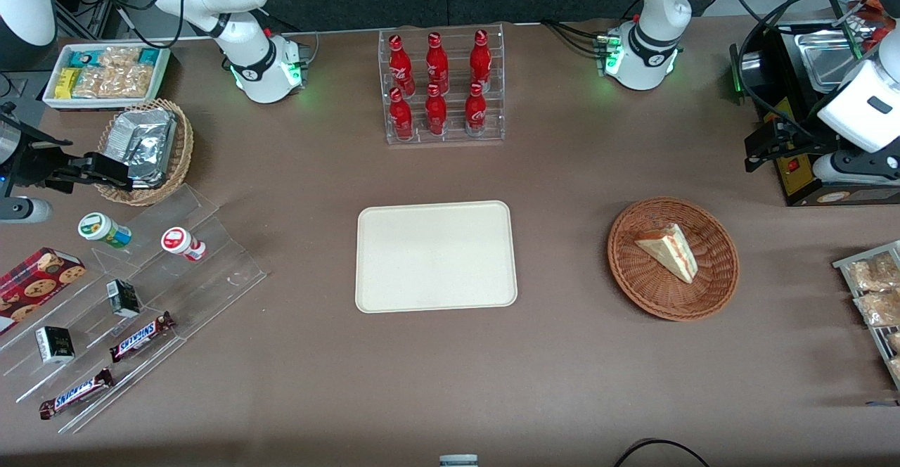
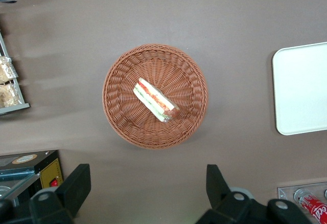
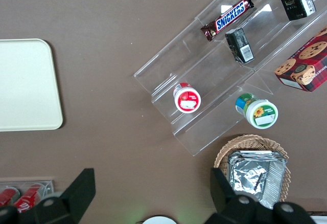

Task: Place sandwich from basket to tray
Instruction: 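Start moving the left arm out from its rest pose toward the basket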

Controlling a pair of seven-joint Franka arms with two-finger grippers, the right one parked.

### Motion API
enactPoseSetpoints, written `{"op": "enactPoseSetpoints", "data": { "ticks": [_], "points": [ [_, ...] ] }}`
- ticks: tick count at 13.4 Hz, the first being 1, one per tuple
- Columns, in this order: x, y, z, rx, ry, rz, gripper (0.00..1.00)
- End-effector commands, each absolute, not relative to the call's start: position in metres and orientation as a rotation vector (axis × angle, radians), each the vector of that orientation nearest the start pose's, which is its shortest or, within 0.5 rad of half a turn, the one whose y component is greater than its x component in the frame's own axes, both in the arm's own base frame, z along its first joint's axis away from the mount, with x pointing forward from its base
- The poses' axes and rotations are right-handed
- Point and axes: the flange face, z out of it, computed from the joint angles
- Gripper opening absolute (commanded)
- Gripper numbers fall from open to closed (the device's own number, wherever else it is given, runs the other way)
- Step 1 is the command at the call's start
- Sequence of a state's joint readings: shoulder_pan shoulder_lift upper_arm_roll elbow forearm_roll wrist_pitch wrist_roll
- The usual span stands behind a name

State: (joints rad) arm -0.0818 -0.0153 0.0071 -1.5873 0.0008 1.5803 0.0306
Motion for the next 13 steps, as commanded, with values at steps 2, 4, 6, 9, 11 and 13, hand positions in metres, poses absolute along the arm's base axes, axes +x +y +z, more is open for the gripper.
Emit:
{"op": "enactPoseSetpoints", "data": {
  "ticks": [2,4,6,9,11,13],
  "points": [
    [0.551,-0.042,0.631,-3.127,0.151,-0.005,1.00],
    [0.553,-0.040,0.628,-3.127,0.144,0.004,1.00],
    [0.559,-0.040,0.613,-3.125,0.044,0.046,1.00],
    [0.570,-0.045,0.576,-3.083,-0.376,0.187,1.00],
    [0.581,-0.050,0.541,-2.968,-0.737,0.284,1.00],
    [0.585,-0.051,0.504,-2.927,-0.773,0.342,1.00]
  ]
}}
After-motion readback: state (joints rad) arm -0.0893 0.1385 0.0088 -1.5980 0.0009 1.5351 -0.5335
